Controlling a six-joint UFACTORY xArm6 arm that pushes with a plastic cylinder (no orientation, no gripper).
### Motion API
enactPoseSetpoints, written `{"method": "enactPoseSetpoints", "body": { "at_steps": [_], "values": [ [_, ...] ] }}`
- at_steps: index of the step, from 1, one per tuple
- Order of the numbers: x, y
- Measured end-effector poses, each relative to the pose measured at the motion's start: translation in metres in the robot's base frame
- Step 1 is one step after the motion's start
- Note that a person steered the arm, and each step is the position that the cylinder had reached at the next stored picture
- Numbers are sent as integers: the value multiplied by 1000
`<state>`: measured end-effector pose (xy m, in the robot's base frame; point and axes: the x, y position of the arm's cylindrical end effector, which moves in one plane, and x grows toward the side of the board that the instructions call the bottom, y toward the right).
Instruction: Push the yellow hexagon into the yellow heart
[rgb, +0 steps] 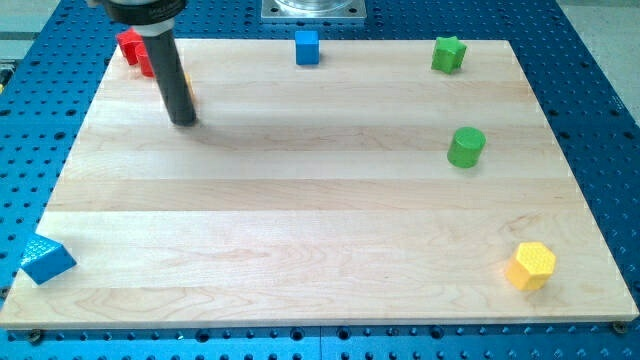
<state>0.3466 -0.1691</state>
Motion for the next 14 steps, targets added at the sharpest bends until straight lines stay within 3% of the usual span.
{"method": "enactPoseSetpoints", "body": {
  "at_steps": [1,2,3,5,6,8,10,11,14],
  "values": [
    [-33,-8],
    [-41,-14],
    [13,0],
    [240,77],
    [271,123],
    [185,254],
    [179,469],
    [209,488],
    [226,372]
  ]
}}
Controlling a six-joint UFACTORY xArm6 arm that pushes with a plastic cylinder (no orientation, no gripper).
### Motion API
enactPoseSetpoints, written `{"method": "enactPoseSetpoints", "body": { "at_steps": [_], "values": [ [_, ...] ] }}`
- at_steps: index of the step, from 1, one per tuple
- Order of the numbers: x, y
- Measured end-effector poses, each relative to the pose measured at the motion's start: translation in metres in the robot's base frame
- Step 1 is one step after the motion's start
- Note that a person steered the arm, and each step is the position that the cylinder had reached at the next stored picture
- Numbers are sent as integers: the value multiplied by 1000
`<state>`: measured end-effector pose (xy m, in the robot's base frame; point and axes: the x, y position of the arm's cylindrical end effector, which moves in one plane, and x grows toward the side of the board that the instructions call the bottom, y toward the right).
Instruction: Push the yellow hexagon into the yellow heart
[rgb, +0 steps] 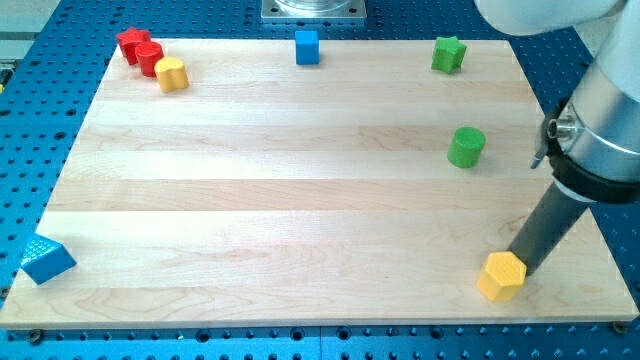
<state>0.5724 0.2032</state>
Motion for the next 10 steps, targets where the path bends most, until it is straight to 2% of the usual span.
{"method": "enactPoseSetpoints", "body": {
  "at_steps": [1,2,3,4,5,7,9,10],
  "values": [
    [6,33],
    [45,17],
    [44,3],
    [15,-15],
    [9,-65],
    [17,-93],
    [-45,-195],
    [-79,-210]
  ]
}}
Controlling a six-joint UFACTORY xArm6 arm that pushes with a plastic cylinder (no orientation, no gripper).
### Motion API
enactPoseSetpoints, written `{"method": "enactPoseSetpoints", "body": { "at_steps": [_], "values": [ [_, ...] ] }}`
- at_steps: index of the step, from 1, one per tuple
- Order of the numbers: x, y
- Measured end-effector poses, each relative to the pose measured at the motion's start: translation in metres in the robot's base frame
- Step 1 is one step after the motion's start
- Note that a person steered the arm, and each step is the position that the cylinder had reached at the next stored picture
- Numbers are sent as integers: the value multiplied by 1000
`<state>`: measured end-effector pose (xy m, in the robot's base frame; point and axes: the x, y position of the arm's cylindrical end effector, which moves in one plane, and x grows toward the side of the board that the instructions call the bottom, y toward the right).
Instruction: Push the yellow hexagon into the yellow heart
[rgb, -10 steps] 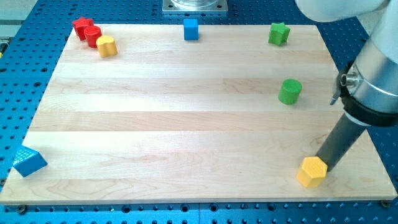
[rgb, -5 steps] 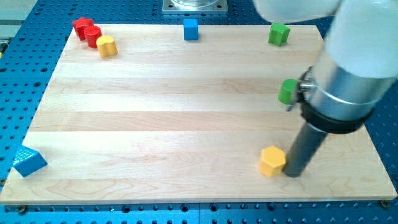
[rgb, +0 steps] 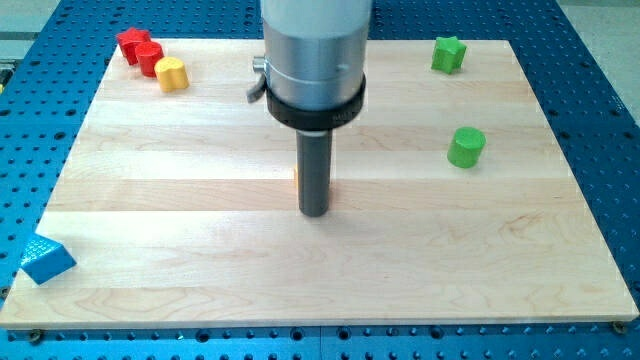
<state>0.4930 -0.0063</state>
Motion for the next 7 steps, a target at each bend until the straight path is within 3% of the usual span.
{"method": "enactPoseSetpoints", "body": {
  "at_steps": [1,2,3,4,5,7],
  "values": [
    [0,28],
    [-40,-3],
    [-84,-90],
    [-90,-122],
    [-89,-126],
    [-167,-153]
  ]
}}
